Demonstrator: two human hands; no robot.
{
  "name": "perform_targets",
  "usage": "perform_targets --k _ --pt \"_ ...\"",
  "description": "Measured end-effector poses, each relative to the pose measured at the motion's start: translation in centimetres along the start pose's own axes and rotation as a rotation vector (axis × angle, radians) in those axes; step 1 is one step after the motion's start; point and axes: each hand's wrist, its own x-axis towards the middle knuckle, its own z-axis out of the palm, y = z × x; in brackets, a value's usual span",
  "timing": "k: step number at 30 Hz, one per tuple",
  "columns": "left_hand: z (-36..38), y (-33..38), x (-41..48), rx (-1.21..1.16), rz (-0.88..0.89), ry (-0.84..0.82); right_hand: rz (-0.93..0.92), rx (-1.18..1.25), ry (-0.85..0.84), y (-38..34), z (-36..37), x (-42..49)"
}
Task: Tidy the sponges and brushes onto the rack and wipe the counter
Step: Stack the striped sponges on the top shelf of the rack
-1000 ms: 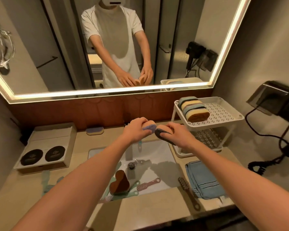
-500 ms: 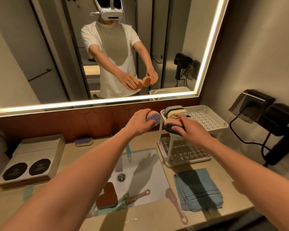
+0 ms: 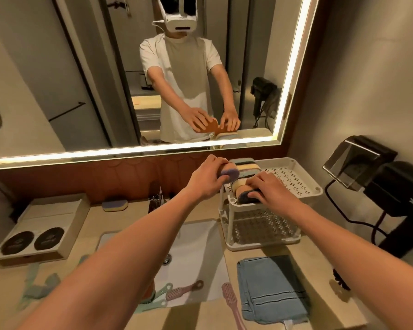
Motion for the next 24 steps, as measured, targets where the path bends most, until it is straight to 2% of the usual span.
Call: perform_targets --k 12,16,19,24 --pt "2.9 1.5 1.7 0.041 -0.017 0.028 -0.117 -0.121 0.063 2.0 2.6 0.4" --pt "3.0 2.0 2.5 0.051 -0.019 0.037 -0.119 0.021 0.059 2.2 1.4 0.5" --pt "3.2 2.8 3.5 0.055 -0.006 0.048 -0.091 0.145 0.176 2.5 0.1 1.0" --pt "3.8 4.9 5.2 0.008 0.002 0.05 -0.101 0.196 0.298 3.4 -1.7 2.5"
